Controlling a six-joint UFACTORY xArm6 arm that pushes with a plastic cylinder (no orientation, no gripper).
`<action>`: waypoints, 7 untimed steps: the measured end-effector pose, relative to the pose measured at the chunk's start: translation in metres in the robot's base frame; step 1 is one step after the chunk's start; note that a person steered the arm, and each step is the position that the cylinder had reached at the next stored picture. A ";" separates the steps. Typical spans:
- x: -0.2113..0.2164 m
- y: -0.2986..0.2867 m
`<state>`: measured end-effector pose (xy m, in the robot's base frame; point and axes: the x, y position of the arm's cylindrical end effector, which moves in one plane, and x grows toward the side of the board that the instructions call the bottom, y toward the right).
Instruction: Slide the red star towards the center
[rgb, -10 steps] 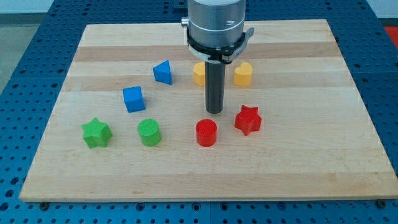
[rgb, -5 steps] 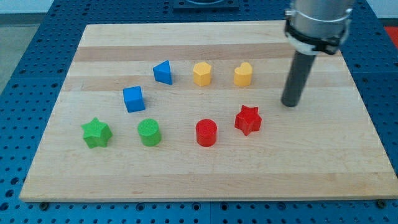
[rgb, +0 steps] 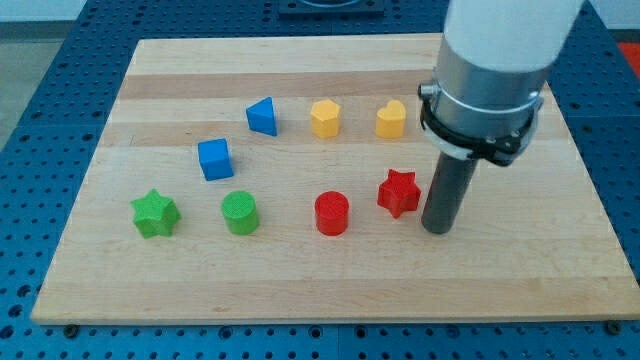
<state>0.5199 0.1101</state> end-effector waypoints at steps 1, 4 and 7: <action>-0.020 0.000; 0.020 0.044; 0.062 0.008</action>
<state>0.5817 0.1185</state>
